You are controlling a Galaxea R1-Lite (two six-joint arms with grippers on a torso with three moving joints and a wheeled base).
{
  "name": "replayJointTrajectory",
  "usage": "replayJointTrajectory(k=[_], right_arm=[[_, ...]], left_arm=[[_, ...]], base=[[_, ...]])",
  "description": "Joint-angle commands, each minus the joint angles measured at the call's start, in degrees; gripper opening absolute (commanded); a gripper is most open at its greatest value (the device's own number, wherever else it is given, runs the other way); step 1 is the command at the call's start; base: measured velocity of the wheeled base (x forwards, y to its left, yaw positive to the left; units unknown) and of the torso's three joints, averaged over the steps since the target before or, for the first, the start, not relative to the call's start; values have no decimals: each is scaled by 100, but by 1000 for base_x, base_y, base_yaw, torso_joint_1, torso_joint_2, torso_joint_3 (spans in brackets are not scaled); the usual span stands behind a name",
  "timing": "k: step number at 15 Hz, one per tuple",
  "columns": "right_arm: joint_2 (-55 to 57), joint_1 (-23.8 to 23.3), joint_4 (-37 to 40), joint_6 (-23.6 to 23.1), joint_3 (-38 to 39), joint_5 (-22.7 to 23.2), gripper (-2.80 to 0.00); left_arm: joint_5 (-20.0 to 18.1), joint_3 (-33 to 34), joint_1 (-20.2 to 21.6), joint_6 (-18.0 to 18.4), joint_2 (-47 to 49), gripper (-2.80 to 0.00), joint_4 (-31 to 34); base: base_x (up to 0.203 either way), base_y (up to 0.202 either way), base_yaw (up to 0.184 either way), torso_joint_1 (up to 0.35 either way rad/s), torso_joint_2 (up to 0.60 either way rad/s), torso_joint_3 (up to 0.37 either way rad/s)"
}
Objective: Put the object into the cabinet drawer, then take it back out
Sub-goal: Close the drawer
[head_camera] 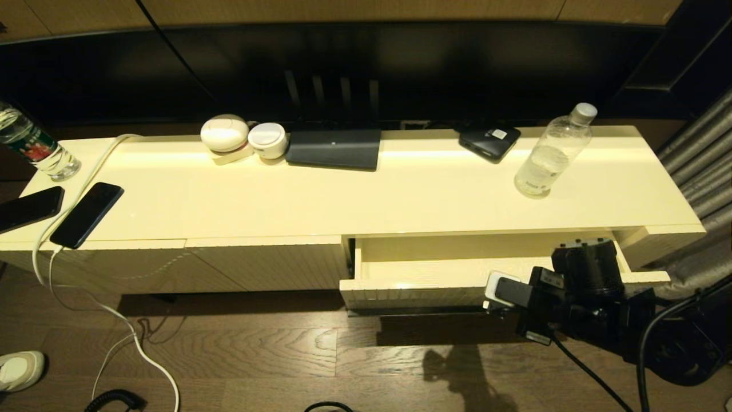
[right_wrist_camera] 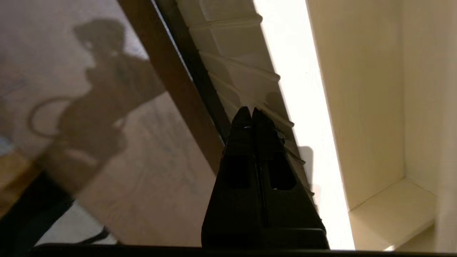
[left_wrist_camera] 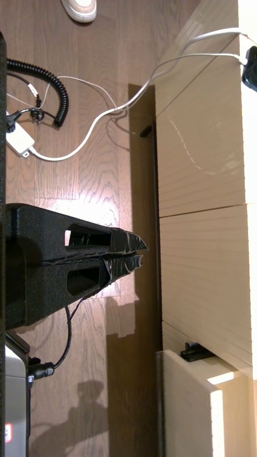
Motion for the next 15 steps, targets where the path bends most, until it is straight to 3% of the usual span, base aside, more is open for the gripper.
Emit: replayJointTrajectory(k=[1,15], right_arm=[[148,-127,-84,-210,-282,-16,-280],[998,-540,-968,-400,-1303,1,-280]], left_arm=[[-1,13,0,0,0,-280,-2],[-7,11,0,0,0,-280,-2]], base=[[0,0,0,0,0,0],[0,0,0,0,0,0]])
